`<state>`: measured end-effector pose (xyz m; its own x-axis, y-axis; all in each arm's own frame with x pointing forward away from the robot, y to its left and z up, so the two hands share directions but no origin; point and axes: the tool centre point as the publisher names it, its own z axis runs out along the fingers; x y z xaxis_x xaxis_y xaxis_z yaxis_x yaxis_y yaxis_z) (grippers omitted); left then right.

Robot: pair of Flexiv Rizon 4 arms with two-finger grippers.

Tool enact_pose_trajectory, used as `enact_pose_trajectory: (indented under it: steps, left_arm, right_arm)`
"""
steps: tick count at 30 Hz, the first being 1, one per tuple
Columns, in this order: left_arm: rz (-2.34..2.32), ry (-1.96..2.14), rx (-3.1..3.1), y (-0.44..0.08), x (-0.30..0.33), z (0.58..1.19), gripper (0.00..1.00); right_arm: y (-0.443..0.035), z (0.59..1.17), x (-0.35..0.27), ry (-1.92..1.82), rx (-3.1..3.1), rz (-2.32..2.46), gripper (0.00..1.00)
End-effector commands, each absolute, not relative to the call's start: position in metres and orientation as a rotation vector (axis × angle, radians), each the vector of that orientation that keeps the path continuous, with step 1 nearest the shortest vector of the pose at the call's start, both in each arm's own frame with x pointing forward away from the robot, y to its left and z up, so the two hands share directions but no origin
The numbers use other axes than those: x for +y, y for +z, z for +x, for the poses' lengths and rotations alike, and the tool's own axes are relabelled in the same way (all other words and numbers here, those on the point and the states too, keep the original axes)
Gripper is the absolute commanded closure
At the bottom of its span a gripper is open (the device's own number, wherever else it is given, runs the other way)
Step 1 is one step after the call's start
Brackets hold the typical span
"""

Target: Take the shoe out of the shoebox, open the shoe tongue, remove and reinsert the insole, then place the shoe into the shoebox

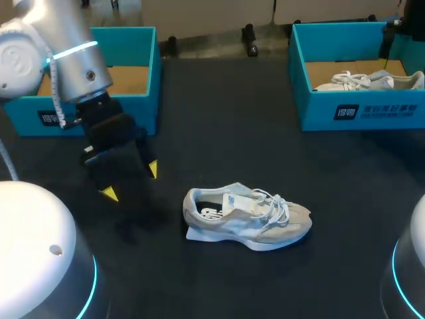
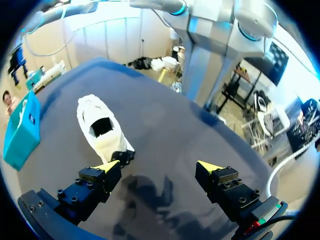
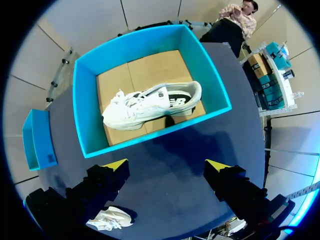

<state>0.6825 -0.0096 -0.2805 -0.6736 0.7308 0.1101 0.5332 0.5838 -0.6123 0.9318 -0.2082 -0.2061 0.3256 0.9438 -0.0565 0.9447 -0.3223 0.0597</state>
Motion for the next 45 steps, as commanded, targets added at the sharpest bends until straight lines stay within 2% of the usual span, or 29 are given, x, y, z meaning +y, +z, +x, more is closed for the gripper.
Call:
enact_pose_trajectory:
  steps: [1, 19, 34, 45]
  left_arm:
    - [-0.951, 0.895, -2.455, -0.289, 0.001, 0.679, 0.0]
    - [-0.504, 1.221, -2.44, -0.345, -0.008, 0.676, 0.0]
    - [-0.508, 1.188, -2.433, -0.347, -0.009, 0.676, 0.0]
    - [-0.289, 1.383, -2.451, -0.382, -0.008, 0.664, 0.0]
  right_arm:
    - [-0.206, 0.931, -0.208, -0.016, 1.778, 2.49, 0.0]
    - [-0.206, 0.931, -0.208, -0.016, 1.778, 2.49, 0.0]
    - [-0.206, 0.931, -0.208, -0.016, 1.778, 2.49, 0.0]
    - [-0.206, 0.931, -0.208, -0.016, 1.778, 2.49, 0.0]
